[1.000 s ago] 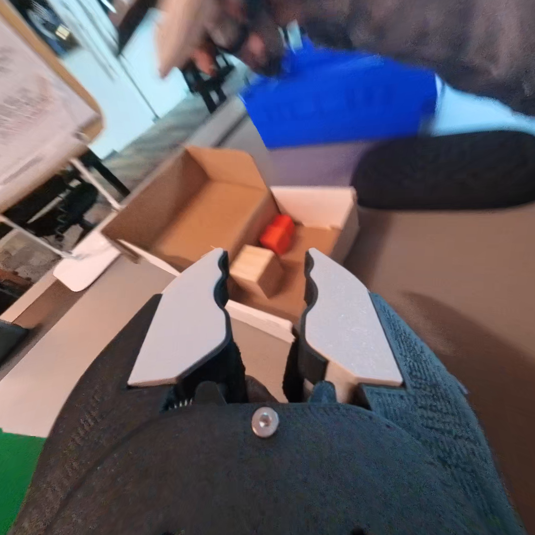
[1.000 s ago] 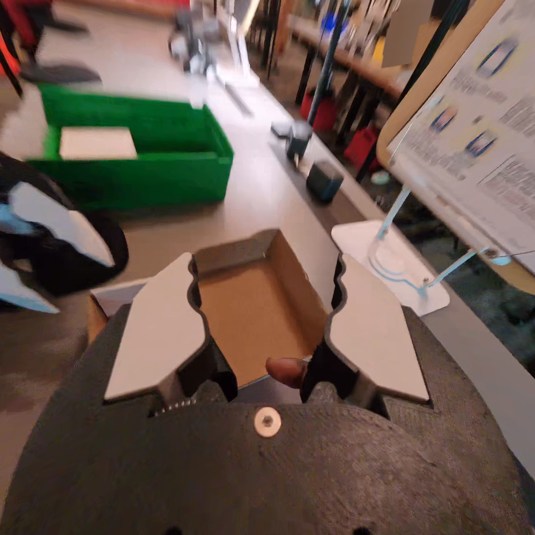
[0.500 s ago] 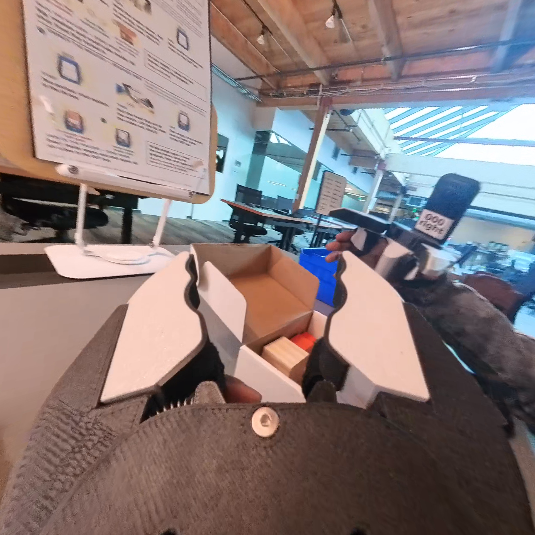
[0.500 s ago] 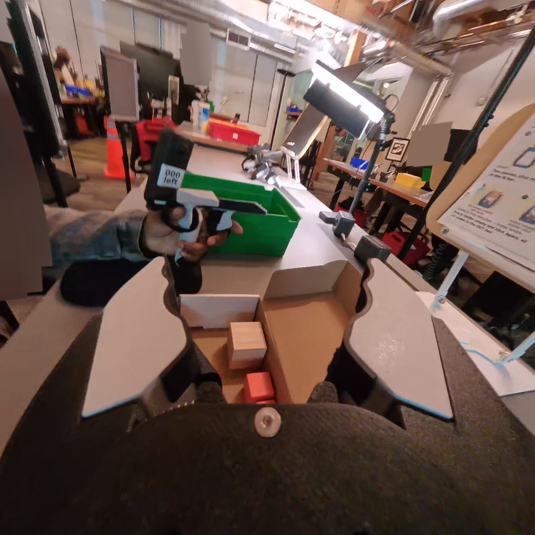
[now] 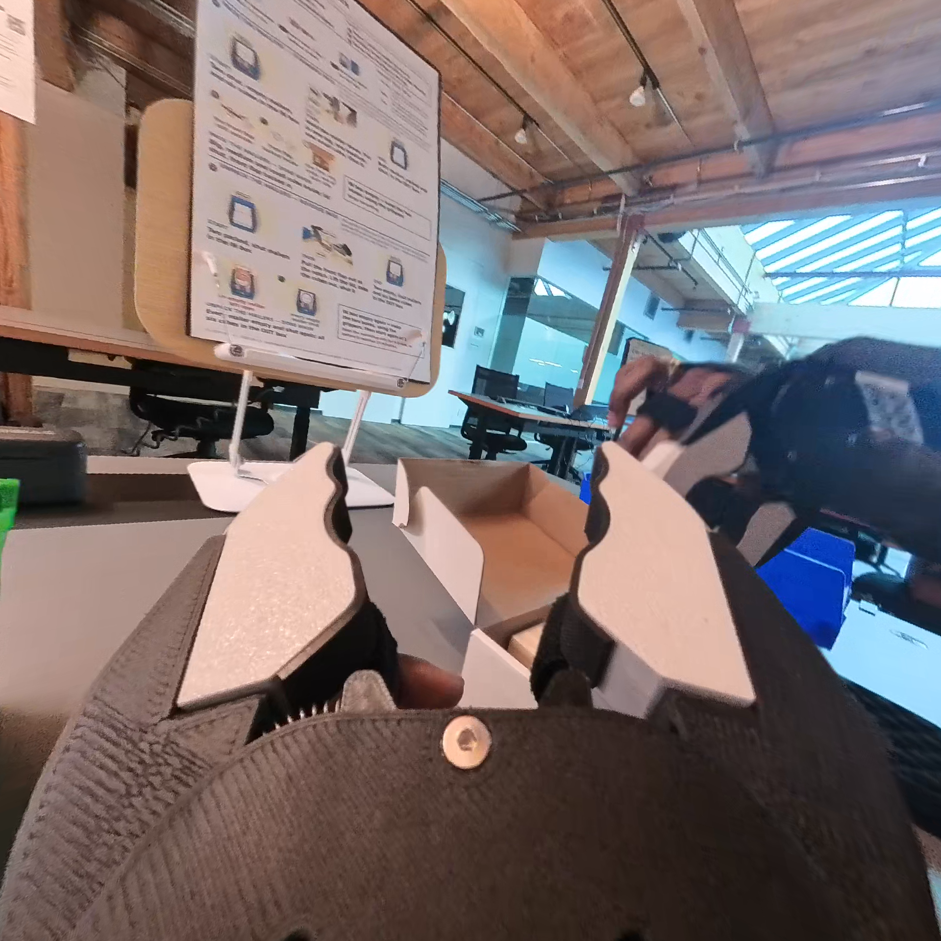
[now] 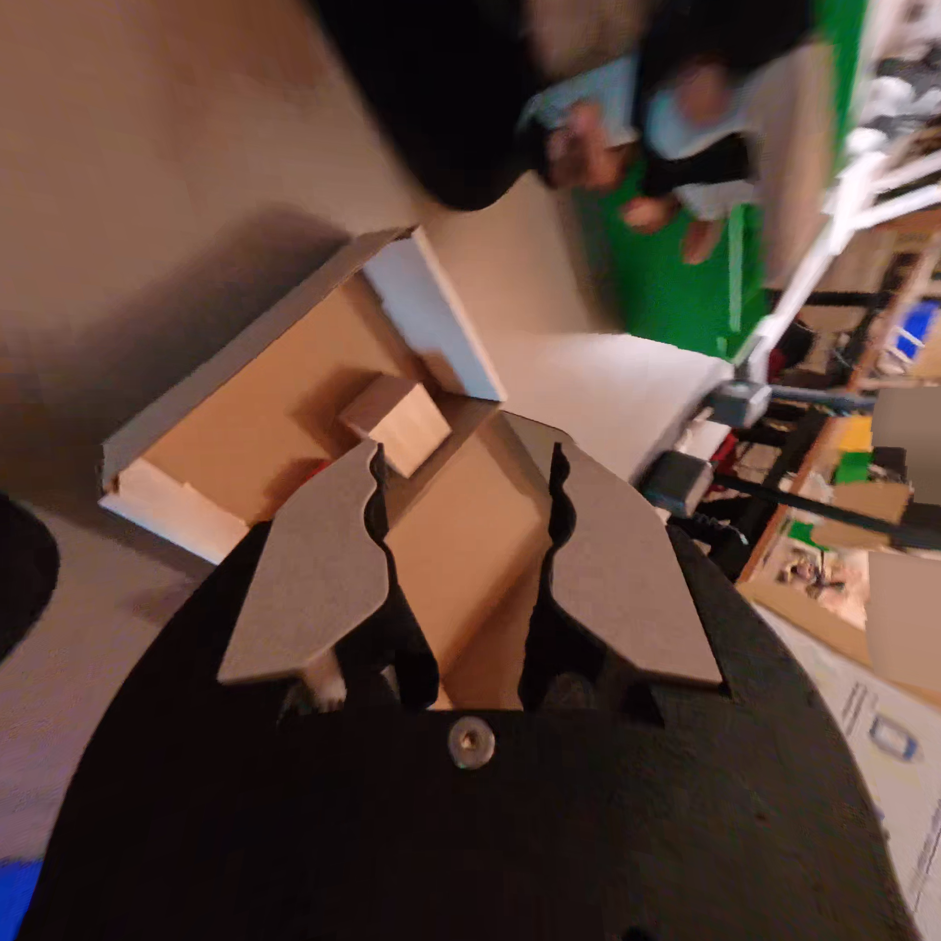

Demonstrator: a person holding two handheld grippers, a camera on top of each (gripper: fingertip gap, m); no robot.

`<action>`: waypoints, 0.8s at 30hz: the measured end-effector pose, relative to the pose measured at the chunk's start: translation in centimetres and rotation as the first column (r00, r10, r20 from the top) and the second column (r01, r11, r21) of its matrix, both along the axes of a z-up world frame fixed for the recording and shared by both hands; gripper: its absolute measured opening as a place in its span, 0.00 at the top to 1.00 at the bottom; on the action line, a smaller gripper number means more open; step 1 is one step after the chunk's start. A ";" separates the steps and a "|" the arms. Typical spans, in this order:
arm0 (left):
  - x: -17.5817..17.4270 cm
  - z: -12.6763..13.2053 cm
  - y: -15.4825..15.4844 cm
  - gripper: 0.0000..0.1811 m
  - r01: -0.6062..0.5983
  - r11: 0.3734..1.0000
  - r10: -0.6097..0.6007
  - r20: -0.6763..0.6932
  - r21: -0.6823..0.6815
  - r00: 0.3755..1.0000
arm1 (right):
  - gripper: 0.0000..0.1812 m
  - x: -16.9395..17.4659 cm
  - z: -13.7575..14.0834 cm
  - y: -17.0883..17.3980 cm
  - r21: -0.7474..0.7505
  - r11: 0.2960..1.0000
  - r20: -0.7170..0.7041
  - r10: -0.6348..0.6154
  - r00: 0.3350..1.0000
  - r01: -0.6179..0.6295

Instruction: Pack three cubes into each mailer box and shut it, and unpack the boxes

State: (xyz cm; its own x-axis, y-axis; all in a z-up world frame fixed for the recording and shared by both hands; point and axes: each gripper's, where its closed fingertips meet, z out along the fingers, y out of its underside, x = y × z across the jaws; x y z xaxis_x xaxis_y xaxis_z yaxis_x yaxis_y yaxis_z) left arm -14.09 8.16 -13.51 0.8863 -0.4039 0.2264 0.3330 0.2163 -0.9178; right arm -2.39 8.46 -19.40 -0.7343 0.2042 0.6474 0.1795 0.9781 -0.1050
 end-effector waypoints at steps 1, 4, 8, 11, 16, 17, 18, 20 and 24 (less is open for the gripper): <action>-0.2 0.1 0.0 0.50 -0.005 1.000 0.005 0.010 0.003 1.000 | 0.66 -0.2 -1.1 0.2 0.047 0.998 0.057 0.029 0.998 -0.032; -0.2 0.1 0.0 0.50 -0.010 1.000 0.010 -0.007 0.008 1.000 | 0.65 -0.6 -3.7 0.9 0.152 0.982 0.205 0.081 0.975 -0.113; 0.0 0.2 -0.1 0.50 -0.006 1.000 0.006 -0.021 0.016 1.000 | 0.67 -1.0 -5.8 1.9 0.277 0.934 0.365 0.114 0.924 -0.224; 0.0 0.3 -0.2 0.50 -0.004 1.000 0.004 -0.020 0.017 1.000 | 0.70 -1.1 -7.0 2.1 0.306 0.907 0.451 0.131 0.883 -0.290; 0.2 0.4 -0.2 0.50 -0.001 1.000 0.001 -0.035 0.021 0.999 | 0.72 -1.5 -7.8 2.5 0.338 0.878 0.509 0.133 0.850 -0.339; 0.3 0.4 -0.2 0.50 -0.003 1.000 0.004 -0.042 0.020 0.999 | 0.72 -1.6 -7.9 2.6 0.345 0.870 0.517 0.138 0.845 -0.353; 0.3 0.3 -0.2 0.51 -0.003 1.000 0.003 -0.047 0.020 0.999 | 0.72 -1.6 -8.1 2.6 0.350 0.863 0.525 0.143 0.839 -0.366; 0.4 0.3 -0.2 0.51 0.003 1.000 -0.002 -0.051 0.018 0.999 | 0.73 -1.5 -8.6 2.6 0.352 0.858 0.548 0.135 0.826 -0.374; 0.6 0.2 -0.2 0.51 0.006 1.000 -0.005 -0.061 0.015 0.998 | 0.76 -1.4 -8.7 2.6 0.359 0.852 0.557 0.132 0.820 -0.381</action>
